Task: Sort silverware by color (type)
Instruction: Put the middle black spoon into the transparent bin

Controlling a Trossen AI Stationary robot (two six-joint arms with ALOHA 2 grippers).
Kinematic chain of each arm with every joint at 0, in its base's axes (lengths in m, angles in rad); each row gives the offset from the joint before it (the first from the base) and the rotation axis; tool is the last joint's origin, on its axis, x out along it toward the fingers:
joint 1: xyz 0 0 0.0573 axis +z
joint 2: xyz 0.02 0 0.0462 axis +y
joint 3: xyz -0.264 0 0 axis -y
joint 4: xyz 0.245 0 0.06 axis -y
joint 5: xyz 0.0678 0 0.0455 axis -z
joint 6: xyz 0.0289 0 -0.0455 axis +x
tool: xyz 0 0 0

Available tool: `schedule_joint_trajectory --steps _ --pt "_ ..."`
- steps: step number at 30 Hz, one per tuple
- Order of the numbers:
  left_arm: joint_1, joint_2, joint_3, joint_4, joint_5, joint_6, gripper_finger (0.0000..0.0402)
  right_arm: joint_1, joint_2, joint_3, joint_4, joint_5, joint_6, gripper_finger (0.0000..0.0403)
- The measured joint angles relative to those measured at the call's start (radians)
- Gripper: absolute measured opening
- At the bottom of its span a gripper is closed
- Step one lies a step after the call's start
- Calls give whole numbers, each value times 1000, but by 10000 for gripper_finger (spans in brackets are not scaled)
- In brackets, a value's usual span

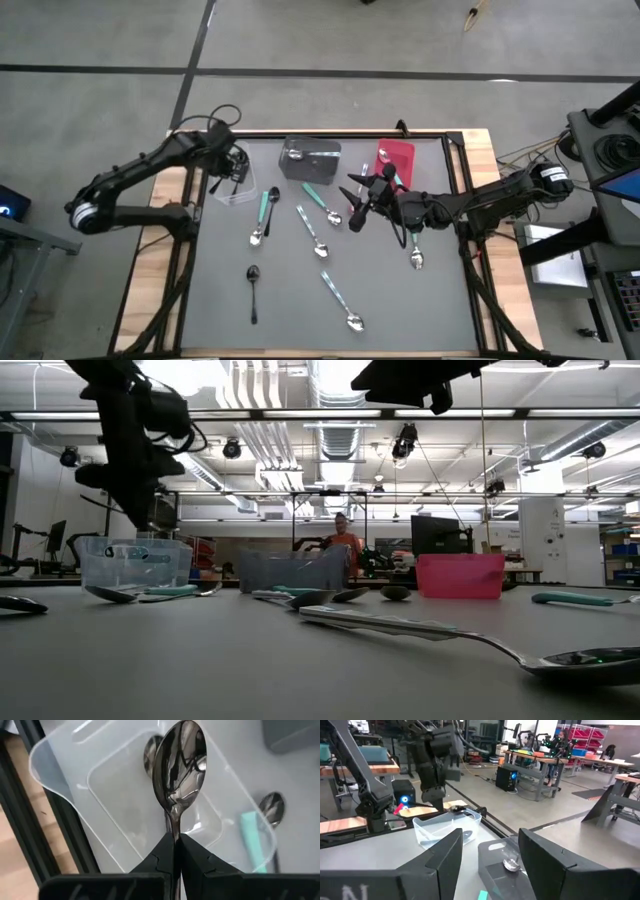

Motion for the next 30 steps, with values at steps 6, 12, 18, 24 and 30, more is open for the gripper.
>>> schedule_joint_trajectory --steps 6,12,18,24,30 --pt "41 92 0 -7 28 40 0 0 0 0 -10 0 0 185" --pt "82 176 12 -6 34 70 0 0 0 0 -10 0 -8 185" --pt "112 244 37 -4 48 88 0 0 0 0 -10 0 -9 185" --pt "119 295 43 13 47 88 0 -2 0 0 -14 1 -14 185" --pt "119 323 41 46 47 86 0 -12 0 0 -31 1 -17 185"
